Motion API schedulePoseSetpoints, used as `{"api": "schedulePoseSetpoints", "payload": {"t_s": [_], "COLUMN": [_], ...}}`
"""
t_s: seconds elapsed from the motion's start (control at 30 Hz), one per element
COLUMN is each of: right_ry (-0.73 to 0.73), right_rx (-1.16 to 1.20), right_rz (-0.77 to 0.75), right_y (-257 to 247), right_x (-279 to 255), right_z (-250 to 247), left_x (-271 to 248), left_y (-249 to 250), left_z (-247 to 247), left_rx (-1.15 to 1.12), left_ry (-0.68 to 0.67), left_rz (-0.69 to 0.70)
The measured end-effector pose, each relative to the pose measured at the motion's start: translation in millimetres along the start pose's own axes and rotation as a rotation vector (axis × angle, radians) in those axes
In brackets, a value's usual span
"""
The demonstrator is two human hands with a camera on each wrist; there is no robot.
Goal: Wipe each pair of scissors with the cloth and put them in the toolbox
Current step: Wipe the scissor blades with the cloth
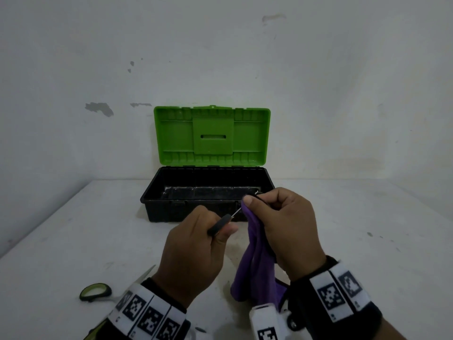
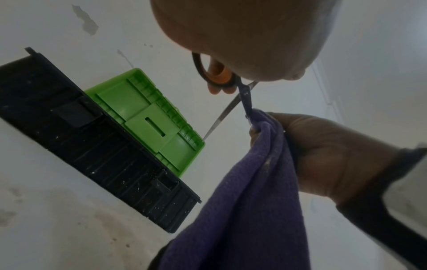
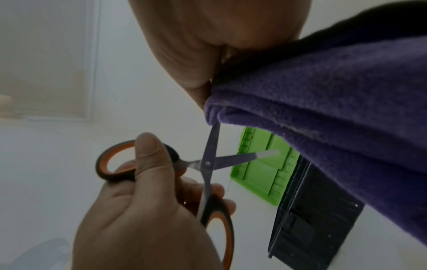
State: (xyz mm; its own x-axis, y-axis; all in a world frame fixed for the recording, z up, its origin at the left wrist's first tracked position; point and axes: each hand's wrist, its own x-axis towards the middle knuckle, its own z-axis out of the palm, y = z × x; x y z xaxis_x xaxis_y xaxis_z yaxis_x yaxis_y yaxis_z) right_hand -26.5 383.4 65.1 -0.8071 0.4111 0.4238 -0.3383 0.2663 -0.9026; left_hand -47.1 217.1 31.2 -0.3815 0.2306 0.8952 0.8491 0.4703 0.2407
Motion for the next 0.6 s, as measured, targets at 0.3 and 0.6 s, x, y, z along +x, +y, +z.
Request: {"api": "schedulePoseSetpoints", "payload": {"t_s": [0.3, 0.6], "right_ry": [0.095, 0.082], "right_rx": [-0.063, 0.026], "right_rz": [-0.033, 0.061], "right_y": [-1.9, -0.2], "right_x": [6.5, 12.6], "right_z": [-1.1, -3.5], "left_x": [1.2, 1.4], "left_y": [0.0, 3.7], "left_z": [-0.1, -3.1], "left_rx": [-0.02, -0.005], "left_ry": [0.024, 0.005], "left_rz": [-0.007, 0.024]}}
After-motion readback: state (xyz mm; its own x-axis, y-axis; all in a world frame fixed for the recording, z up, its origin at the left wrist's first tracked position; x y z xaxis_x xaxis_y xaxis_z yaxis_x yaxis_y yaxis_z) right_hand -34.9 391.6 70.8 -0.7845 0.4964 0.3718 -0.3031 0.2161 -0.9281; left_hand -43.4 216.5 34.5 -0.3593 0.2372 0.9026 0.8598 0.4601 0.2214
